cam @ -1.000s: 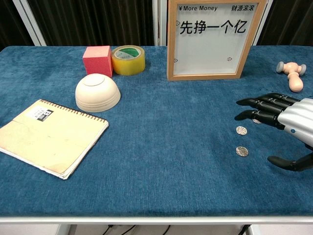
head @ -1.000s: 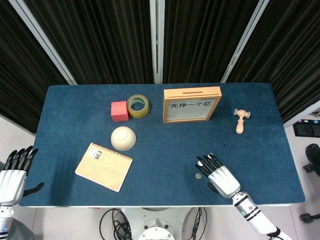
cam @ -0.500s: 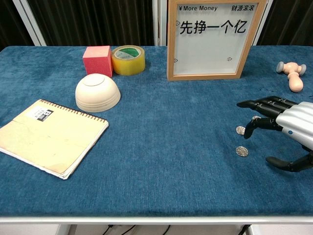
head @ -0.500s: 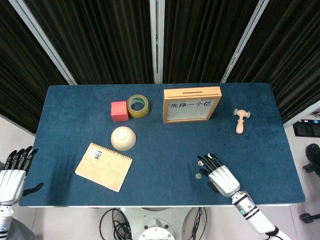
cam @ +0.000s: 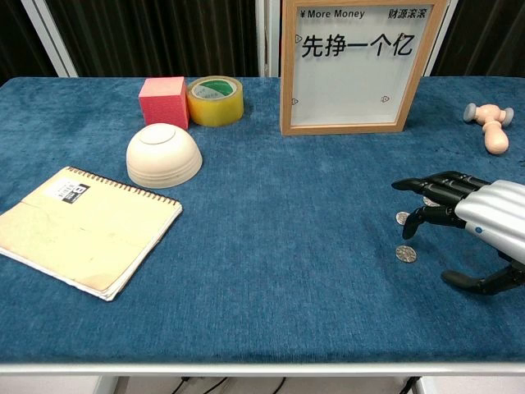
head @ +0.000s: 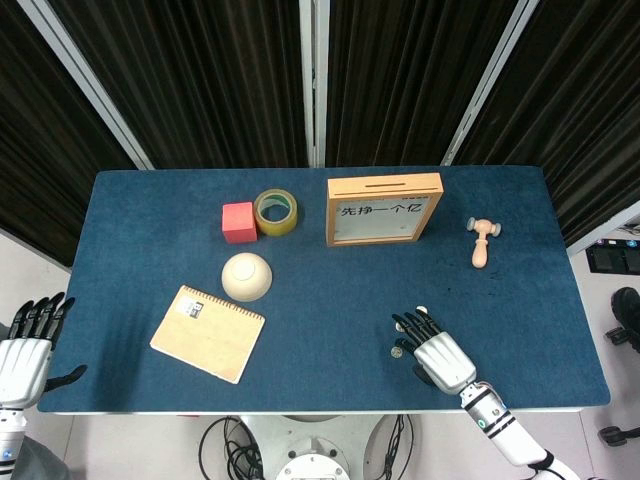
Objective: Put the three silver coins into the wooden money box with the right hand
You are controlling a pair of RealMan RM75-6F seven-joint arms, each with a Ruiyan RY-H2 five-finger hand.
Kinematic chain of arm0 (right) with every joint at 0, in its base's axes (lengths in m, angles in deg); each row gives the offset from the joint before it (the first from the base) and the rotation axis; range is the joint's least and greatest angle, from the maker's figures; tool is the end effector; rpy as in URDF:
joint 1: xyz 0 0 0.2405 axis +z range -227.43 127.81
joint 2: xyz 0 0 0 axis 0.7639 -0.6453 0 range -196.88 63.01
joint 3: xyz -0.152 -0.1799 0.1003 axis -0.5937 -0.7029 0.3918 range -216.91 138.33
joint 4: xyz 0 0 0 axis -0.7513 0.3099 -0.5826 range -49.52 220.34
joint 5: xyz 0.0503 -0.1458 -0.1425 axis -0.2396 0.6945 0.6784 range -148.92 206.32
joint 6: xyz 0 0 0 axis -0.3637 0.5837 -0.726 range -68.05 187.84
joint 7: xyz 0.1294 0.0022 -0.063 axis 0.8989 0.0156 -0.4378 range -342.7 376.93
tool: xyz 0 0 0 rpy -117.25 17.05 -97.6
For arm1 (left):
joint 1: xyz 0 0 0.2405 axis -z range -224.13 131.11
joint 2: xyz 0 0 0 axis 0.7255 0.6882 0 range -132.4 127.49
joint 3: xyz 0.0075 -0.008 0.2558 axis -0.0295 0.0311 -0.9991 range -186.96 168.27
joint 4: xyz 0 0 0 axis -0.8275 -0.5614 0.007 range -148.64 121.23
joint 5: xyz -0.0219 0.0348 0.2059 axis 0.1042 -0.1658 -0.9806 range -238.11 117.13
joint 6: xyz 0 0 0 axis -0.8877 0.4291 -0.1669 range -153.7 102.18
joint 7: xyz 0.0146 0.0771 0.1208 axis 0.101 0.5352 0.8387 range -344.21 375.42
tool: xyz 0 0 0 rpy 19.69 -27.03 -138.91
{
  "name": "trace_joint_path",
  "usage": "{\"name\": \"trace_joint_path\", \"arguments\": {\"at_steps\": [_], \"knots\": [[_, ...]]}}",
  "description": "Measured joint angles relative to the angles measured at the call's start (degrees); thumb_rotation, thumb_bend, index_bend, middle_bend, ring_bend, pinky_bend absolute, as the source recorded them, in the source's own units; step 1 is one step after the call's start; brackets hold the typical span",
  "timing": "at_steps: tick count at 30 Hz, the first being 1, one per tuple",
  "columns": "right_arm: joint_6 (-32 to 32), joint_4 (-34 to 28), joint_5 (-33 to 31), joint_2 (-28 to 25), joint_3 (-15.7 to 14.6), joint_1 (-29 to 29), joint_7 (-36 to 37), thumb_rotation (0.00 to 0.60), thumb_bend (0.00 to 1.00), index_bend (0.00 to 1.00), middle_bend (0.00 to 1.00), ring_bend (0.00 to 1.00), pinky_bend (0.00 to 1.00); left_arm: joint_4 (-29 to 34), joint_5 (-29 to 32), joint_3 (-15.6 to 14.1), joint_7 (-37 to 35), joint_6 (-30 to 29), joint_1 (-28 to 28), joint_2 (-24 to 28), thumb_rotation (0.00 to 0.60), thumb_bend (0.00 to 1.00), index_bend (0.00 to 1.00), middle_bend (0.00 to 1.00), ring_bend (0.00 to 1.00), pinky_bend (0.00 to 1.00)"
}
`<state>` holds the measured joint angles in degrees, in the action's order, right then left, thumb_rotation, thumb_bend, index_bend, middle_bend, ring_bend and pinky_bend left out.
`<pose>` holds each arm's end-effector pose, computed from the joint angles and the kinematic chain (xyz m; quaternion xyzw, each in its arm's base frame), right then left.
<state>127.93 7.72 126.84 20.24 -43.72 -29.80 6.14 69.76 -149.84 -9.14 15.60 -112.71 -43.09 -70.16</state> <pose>-0.2501 -0.2097 -0.0159 0.8013 -0.3008 0.3478 0.3829 -0.3338 0.1647 0.1482 -0.6248 -0.3585 -0.3604 0.5926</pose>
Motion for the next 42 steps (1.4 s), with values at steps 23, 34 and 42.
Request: {"name": "trace_joint_path", "arguments": {"at_steps": [23, 34, 42], "knots": [[-1.2, 0.3, -1.6, 1.1, -0.4, 1.0, -0.9, 0.600, 0.25, 0.35, 0.00, 0.00, 0.00, -1.1, 0.6, 0.1, -1.2, 0.3, 0.0, -0.2, 0.600, 0.00, 0.01, 0.00, 0.00, 0.00], [-1.5, 0.5, -2.1, 1.6, -0.4, 1.2, -1.5, 0.600, 0.26, 0.35, 0.00, 0.00, 0.00, -1.5, 0.7, 0.1, -1.6, 0.5, 0.2, -0.3, 0.600, 0.00, 0.01, 0.00, 0.00, 0.00], [-1.7, 0.3, -2.5, 1.6, -0.4, 1.4, -1.7, 0.600, 0.27, 0.37, 0.00, 0.00, 0.00, -1.7, 0.8, 0.1, -1.9, 0.7, 0.2, -0.3, 0.600, 0.00, 0.01, 0.00, 0.00, 0.00]]}}
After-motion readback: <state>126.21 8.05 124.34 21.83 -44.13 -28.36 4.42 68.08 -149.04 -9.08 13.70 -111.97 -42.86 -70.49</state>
